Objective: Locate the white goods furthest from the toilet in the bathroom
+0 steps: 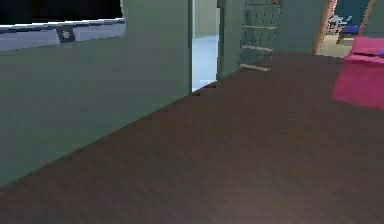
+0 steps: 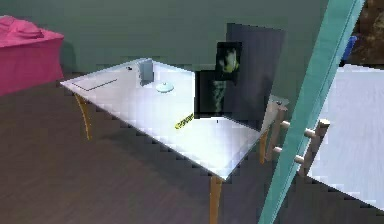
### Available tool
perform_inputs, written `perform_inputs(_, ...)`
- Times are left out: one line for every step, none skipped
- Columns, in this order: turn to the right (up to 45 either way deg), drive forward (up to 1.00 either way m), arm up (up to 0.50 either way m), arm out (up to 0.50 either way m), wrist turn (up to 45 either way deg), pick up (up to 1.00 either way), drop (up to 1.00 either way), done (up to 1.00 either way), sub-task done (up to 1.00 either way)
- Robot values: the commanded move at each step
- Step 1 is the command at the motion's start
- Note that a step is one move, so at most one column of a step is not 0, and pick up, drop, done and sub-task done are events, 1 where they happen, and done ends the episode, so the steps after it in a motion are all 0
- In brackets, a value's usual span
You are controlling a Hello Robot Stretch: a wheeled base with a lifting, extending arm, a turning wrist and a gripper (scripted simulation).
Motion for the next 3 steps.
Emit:
perform_inputs(27.0,0.00,0.00,0.00,0.0,0.00,0.00,0.00,0.00)
perform_inputs(0.0,1.00,0.00,0.00,0.0,0.00,0.00,0.00,0.00)
perform_inputs(3.0,0.00,0.00,0.00,0.0,0.00,0.00,0.00,0.00)
